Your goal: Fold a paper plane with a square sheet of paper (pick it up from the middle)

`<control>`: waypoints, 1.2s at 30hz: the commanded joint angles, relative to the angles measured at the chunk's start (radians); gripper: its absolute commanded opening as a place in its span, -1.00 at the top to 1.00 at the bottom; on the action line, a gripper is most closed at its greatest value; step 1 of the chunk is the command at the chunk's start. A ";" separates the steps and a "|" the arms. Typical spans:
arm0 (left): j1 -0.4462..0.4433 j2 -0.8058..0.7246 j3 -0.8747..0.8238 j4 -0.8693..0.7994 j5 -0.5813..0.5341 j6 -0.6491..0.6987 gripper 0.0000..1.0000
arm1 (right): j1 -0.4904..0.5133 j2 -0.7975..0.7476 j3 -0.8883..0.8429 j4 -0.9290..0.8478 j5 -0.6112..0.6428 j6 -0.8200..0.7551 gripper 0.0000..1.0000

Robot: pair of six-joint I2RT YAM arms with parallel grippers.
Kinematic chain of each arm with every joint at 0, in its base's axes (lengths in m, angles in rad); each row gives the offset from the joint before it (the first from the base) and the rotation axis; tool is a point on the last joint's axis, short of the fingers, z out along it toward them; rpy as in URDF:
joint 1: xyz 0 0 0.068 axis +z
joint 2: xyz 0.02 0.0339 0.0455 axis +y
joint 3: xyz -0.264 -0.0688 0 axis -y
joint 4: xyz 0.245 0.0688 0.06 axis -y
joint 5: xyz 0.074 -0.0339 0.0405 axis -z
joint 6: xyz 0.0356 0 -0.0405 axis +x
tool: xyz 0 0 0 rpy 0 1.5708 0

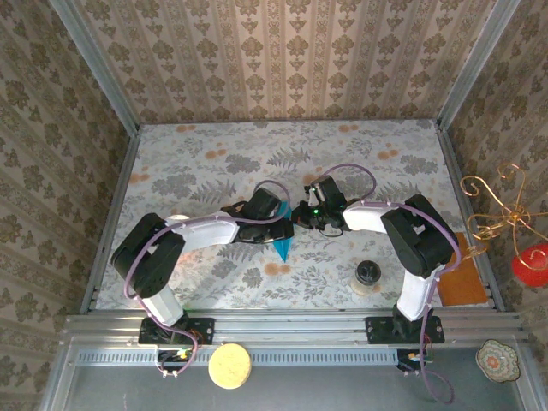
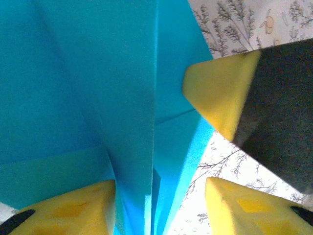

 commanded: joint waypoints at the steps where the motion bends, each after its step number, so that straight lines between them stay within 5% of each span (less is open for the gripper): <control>1: -0.007 0.024 0.030 -0.025 -0.004 0.018 -0.08 | 0.006 0.016 0.013 0.005 -0.014 0.011 0.90; 28: -0.076 0.142 0.199 -0.299 -0.223 0.070 0.53 | 0.005 -0.005 0.011 -0.003 -0.009 0.015 0.83; 36: -0.076 0.129 0.209 -0.293 -0.231 0.081 0.74 | -0.011 -0.063 -0.003 -0.028 0.016 0.026 0.42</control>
